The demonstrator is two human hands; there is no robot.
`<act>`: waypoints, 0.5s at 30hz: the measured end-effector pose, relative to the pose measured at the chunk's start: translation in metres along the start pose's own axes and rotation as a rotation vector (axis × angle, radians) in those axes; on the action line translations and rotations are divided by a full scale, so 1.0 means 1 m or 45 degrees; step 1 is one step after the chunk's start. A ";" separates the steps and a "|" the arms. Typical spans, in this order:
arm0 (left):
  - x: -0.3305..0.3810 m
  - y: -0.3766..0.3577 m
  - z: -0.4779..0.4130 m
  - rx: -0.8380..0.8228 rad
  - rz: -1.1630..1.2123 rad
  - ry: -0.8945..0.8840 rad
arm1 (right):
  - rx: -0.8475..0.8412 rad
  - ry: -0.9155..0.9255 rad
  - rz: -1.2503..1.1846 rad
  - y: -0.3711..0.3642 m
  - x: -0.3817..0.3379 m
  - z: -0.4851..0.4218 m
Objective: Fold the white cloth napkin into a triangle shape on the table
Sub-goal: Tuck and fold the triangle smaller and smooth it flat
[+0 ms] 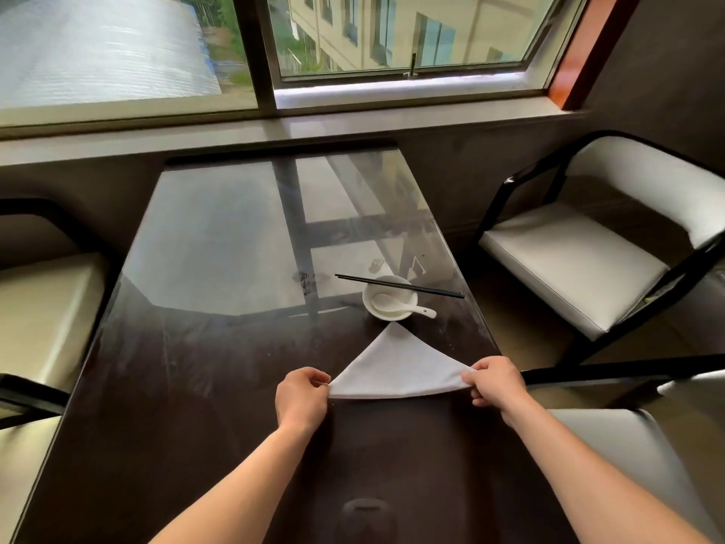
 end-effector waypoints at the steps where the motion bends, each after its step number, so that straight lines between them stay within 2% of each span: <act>1: 0.000 -0.001 0.000 -0.004 -0.060 -0.031 | 0.007 -0.003 0.012 0.000 0.001 0.000; 9: -0.003 -0.002 -0.004 0.015 -0.163 -0.036 | 0.041 0.071 0.110 0.001 0.004 0.001; 15: -0.010 0.003 -0.005 0.016 -0.150 -0.053 | 0.018 0.187 0.440 0.001 0.001 0.003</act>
Point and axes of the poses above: each hand's wrist, its own z-axis away from the middle knuckle, its own y-axis out of the back of the hand, x = y × z, the point moved 2 cm from there along -z, towards the middle knuckle, and after that the axes turned 7 degrees about y, right-handed, at the moved point
